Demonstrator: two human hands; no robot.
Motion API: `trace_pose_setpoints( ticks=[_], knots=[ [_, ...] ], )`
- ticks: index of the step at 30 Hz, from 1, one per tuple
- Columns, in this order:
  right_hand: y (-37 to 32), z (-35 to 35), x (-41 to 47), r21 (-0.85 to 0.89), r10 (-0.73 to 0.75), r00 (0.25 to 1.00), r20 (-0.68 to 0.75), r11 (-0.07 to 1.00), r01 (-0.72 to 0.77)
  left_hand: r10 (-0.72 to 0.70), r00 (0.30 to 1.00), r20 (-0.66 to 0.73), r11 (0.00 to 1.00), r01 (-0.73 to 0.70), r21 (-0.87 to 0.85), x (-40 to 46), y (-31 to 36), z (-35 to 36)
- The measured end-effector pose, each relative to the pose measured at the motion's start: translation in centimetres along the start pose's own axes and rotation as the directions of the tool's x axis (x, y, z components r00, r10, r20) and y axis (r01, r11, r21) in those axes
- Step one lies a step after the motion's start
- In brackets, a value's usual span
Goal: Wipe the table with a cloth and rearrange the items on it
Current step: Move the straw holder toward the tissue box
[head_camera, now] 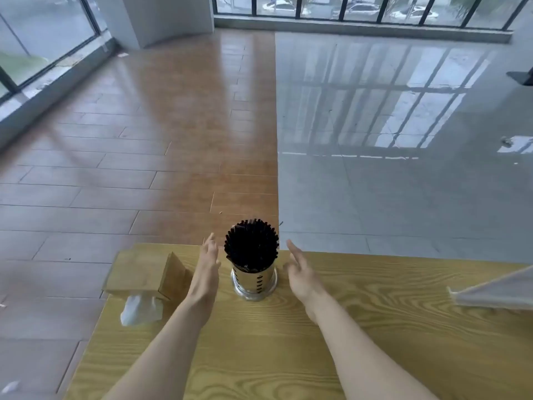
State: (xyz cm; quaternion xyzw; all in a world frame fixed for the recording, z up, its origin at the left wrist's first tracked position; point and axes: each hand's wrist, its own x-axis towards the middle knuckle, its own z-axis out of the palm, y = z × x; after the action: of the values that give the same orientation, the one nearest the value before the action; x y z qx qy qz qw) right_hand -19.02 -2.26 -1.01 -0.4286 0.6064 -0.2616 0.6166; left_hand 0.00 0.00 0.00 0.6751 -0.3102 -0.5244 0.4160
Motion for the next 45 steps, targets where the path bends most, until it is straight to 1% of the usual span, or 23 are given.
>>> trace_pose_setpoints(
  ticks=[2,4,6,10,17,20,22,26,32,38,42,45],
  knots=[
    [0.0,0.3,0.5,0.030,-0.008,0.999,0.031,1.000,0.007,-0.036,0.999,-0.019,0.999,0.036,-0.028,0.3,-0.4,0.5],
    [0.2,0.5,0.7,0.052,-0.051,0.996,0.070,0.998,0.047,-0.075,0.997,-0.009,0.995,0.074,-0.071,0.1,-0.7,1.0],
    [0.5,0.8,0.8,0.031,-0.098,0.991,0.087,0.995,0.096,-0.108,0.994,0.012,0.991,0.109,-0.083,-0.2,-0.8,1.3],
    [0.8,0.9,0.3,0.056,-0.156,0.984,0.091,0.987,0.151,-0.075,0.995,0.061,0.993,0.080,-0.090,-0.7,-0.6,1.3],
    [1.3,2.4,-2.8,0.064,-0.167,0.982,0.088,0.985,0.161,-0.056,0.998,0.040,0.991,0.061,-0.123,-3.8,-1.5,-1.2],
    [1.7,4.3,-4.7,0.091,-0.141,0.986,0.088,0.987,0.133,-0.055,0.998,0.029,0.990,0.059,-0.125,-5.9,-2.0,-3.3],
    [2.3,6.0,-5.9,0.043,-0.152,0.984,0.096,0.988,0.148,-0.057,0.998,0.020,0.991,0.059,-0.120,-7.5,-2.7,-5.1],
    [3.4,10.0,-8.1,0.000,-0.141,0.980,0.140,0.990,0.143,-0.080,0.997,-0.009,0.990,0.078,-0.115,-10.3,-4.3,-9.6],
    [4.7,16.9,-10.4,-0.075,-0.123,0.968,0.220,0.987,0.143,-0.102,0.989,-0.103,0.984,0.085,-0.158,-13.2,-7.1,-16.5],
    [5.7,23.0,-11.3,-0.121,-0.098,0.962,0.255,0.984,0.132,-0.111,0.976,-0.186,0.979,0.075,-0.190,-14.1,-9.3,-22.2],
    [5.7,25.8,-11.6,-0.121,-0.092,0.957,0.273,0.984,0.129,-0.119,0.973,-0.197,0.978,0.080,-0.194,-13.7,-10.5,-25.0],
    [6.1,27.1,-11.6,-0.142,-0.092,0.962,0.258,0.981,0.132,-0.131,0.975,-0.181,0.977,0.096,-0.191,-13.1,-11.4,-26.2]
  ],
)
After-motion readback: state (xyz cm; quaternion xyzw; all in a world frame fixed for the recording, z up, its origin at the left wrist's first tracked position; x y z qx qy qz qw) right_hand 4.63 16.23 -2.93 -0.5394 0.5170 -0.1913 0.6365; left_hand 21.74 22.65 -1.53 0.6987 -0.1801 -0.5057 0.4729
